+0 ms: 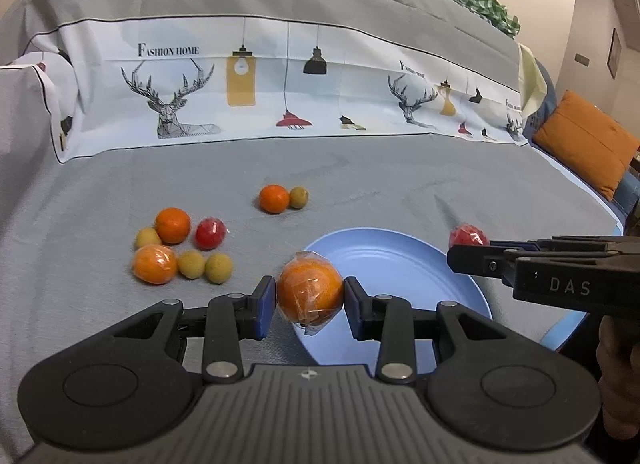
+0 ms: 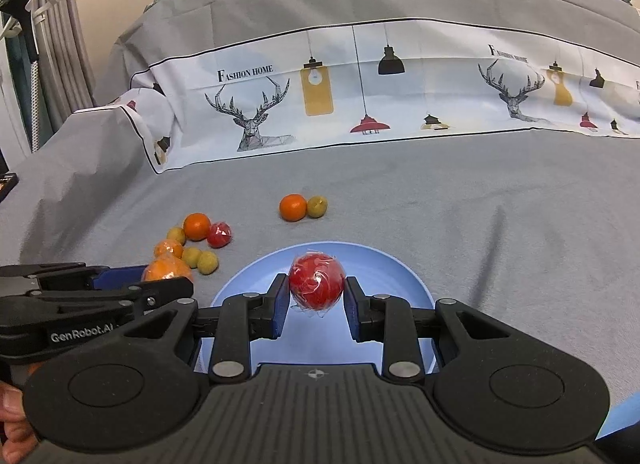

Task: Organize fruits
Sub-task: 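Carry the wrapped orange and red fruit in both grippers over the blue plate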

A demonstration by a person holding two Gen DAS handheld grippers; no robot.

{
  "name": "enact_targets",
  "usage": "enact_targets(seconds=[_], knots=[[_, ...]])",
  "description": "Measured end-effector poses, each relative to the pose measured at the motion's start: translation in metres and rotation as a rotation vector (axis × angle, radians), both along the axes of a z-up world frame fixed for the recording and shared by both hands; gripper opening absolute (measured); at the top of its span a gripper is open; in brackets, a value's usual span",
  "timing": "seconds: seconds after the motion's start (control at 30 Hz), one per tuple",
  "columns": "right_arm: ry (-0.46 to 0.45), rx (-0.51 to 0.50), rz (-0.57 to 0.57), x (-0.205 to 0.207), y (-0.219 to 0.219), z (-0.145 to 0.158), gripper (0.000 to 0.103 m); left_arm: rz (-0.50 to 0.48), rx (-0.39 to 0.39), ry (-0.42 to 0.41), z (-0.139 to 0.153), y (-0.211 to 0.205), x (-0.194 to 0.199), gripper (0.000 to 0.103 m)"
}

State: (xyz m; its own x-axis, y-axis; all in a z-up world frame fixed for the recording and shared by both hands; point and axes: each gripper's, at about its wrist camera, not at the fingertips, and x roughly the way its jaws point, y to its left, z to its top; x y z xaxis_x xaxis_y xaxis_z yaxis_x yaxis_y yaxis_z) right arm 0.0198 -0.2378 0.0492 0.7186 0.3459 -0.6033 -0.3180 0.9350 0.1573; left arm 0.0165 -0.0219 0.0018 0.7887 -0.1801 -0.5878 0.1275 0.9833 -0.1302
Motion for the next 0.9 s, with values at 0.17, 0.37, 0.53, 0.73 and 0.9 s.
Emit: enact_targets(seconds=[0.17, 0.37, 0.53, 0.73, 0.9], knots=[[-0.002, -0.005, -0.003, 0.0, 0.002, -0.001, 0.031, -0.021, 0.004, -0.009, -0.002, -0.004, -0.001, 0.041], [0.002, -0.015, -0.02, 0.002, 0.002, -0.002, 0.031, -0.027, 0.001, -0.014, -0.001, -0.005, -0.001, 0.041], [0.007, -0.026, -0.033, 0.003, 0.001, -0.004, 0.031, -0.047, 0.011, -0.018, -0.002, -0.009, -0.003, 0.041], [0.009, -0.04, -0.035, 0.003, 0.002, -0.006, 0.031, -0.115, 0.052, -0.034, -0.005, -0.022, -0.007, 0.041], [0.009, -0.058, -0.028, 0.002, 0.005, -0.007, 0.031, -0.15, 0.072, -0.039, -0.007, -0.029, -0.01, 0.041]])
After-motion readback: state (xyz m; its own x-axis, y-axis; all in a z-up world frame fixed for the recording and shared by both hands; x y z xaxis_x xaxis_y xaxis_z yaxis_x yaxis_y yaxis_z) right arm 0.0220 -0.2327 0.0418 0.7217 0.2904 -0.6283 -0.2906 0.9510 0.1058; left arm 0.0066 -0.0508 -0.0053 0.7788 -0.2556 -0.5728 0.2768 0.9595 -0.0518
